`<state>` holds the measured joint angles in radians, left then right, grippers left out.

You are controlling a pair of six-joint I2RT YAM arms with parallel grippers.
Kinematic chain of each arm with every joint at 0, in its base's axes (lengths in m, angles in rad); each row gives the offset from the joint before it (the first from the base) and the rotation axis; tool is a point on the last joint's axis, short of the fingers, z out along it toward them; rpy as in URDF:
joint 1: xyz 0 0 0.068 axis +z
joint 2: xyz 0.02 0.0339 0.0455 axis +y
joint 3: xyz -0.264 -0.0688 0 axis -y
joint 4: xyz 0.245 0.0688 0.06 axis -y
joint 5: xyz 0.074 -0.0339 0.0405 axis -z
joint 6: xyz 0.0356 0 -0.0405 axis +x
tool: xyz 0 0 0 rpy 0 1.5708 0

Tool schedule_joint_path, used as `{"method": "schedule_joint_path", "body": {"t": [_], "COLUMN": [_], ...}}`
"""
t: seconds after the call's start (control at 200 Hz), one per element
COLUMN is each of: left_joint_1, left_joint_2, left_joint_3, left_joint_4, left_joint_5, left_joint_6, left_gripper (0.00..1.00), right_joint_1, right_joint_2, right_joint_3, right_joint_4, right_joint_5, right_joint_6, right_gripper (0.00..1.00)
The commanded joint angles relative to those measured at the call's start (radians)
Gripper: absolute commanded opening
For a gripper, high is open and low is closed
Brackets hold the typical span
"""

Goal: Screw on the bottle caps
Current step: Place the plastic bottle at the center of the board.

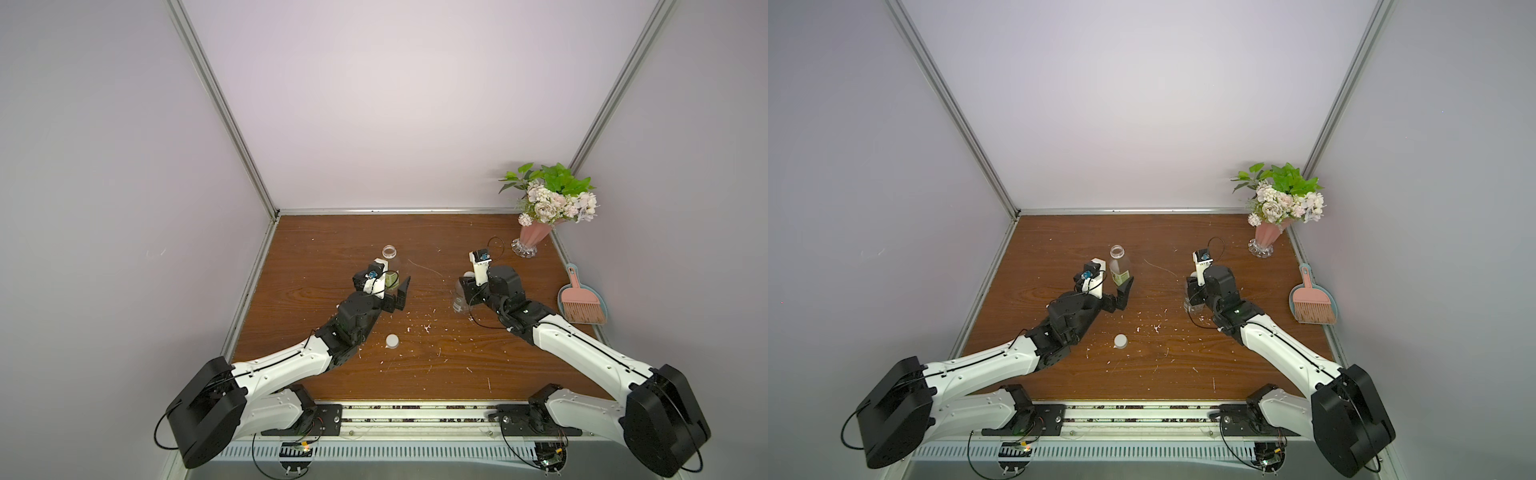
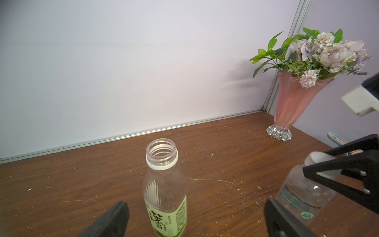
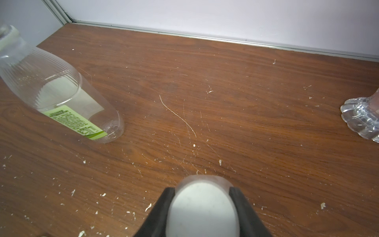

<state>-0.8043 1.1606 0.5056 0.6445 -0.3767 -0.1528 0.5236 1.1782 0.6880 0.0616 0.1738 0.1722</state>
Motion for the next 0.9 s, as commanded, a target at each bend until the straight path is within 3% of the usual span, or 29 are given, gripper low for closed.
{"method": "schedule_joint_path", "body": {"t": [0.0,0.065,0.18,0.335,0.896], "left_joint_1": [0.011,0.01,0.011,0.012,0.011], "left_joint_2": [-0.001,0.002,0.003,0.005,0.0], "left_joint_3": [-0.005,-0.005,-0.001,0.002,-0.015], "left_joint_4": [-0.005,-0.001,-0.001,-0.003,0.021], "left_joint_5": [-0.026,-0.023,-0.024,-0.019,-0.021], "left_joint_6": [0.006,0.007,0.007,0.01,0.018], "left_gripper": [0.99,0.99,0.99,0.99,0.99], "right_joint_1": [0.006,0.006,0.006,0.006,0.006], "right_joint_2": [-0.007,-0.013,-0.028,-0.043,-0.088], "right_joint_3": [0.023,0.024,0.02,0.025,0.022], "right_joint_4": [-0.029,-0.037,-0.043,-0.048,-0.061], "right_joint_5": [0.027,0.024,0.027,0.019,0.015], "right_joint_6": [-0.006,-0.004,-0.001,0.0,0.017], "right_gripper": [0.19,0.2,0.33,0.42,0.64]}}
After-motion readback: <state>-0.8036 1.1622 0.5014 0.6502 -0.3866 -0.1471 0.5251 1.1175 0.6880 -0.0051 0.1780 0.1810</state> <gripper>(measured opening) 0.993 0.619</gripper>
